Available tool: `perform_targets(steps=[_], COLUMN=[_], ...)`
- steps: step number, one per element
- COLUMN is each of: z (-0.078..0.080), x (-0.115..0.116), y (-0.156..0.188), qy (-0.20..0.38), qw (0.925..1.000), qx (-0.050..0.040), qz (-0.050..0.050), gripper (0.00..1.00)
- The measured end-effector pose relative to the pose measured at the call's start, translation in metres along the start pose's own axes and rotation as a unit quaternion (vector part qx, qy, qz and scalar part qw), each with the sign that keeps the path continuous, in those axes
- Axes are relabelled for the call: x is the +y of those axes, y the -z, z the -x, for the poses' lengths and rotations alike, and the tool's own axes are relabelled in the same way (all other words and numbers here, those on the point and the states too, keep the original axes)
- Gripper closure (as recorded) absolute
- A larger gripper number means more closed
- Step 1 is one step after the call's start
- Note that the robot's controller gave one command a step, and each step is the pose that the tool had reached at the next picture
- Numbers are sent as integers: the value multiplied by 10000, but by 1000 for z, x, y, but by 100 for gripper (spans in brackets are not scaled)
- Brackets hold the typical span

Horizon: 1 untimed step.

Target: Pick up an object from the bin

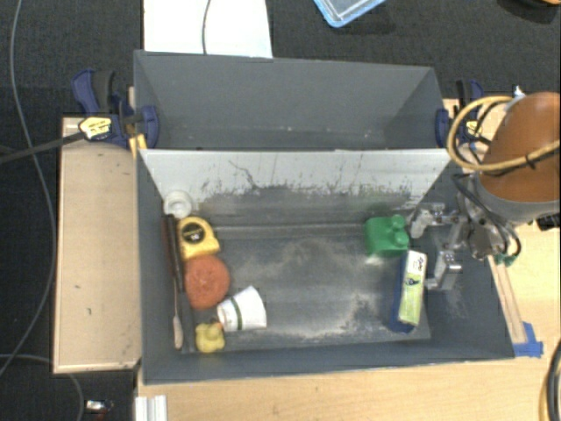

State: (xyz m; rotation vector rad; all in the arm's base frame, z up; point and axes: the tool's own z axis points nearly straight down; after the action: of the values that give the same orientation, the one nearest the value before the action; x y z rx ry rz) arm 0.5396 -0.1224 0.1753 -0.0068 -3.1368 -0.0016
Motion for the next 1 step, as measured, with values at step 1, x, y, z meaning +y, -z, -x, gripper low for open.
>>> perform_targets(steps=[1], z=[2], x=[0], y=[5], qy=[18], qw=[10000], qx=[-40], qz=[-9], gripper=[0])
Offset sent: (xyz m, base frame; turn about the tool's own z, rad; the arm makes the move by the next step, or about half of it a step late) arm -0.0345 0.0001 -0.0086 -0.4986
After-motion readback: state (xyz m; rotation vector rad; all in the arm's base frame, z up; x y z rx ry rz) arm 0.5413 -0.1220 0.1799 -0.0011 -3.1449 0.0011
